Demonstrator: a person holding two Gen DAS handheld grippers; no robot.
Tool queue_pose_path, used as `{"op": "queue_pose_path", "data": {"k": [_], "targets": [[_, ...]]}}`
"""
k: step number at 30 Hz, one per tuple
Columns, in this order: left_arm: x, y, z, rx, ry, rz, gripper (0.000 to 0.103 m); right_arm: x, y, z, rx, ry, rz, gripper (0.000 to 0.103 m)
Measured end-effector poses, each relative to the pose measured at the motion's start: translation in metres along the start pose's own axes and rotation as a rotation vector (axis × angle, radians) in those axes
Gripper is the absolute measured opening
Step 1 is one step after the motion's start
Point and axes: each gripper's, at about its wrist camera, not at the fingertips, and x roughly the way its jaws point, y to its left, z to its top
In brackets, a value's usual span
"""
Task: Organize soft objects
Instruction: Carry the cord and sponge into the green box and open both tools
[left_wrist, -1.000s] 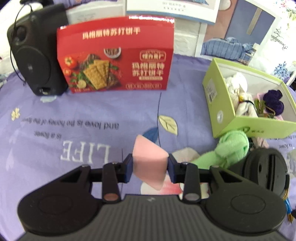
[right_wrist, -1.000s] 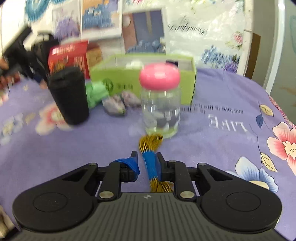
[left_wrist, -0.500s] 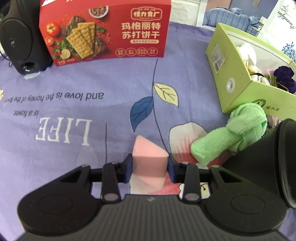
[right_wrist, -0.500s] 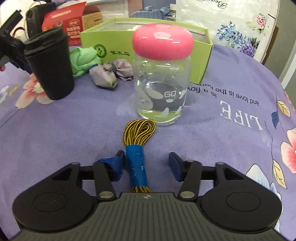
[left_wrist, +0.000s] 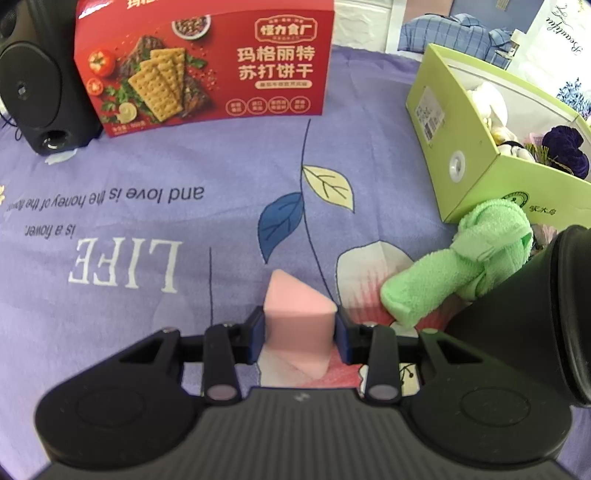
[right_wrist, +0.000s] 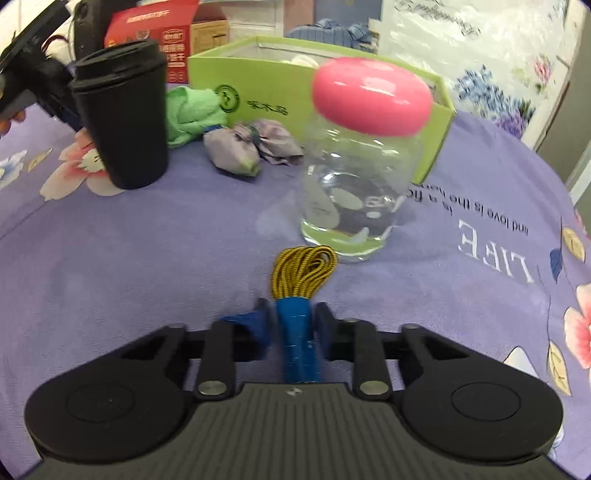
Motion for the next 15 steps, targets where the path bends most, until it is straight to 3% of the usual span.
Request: {"op": "queue_pose_path", "data": {"k": [9, 15], "targets": [[-0.033, 0.019, 0.003, -0.057, -0.051, -0.030, 0.037, -0.052, 0.004, 0.002, 0.126, -0.121, 0.112, 0.000], [-0.075, 0.020, 0.016, -0.037, -0.104, -0.019, 0.037, -0.092, 0.002, 0.031, 0.136, -0.261, 0.211, 0.000]]}}
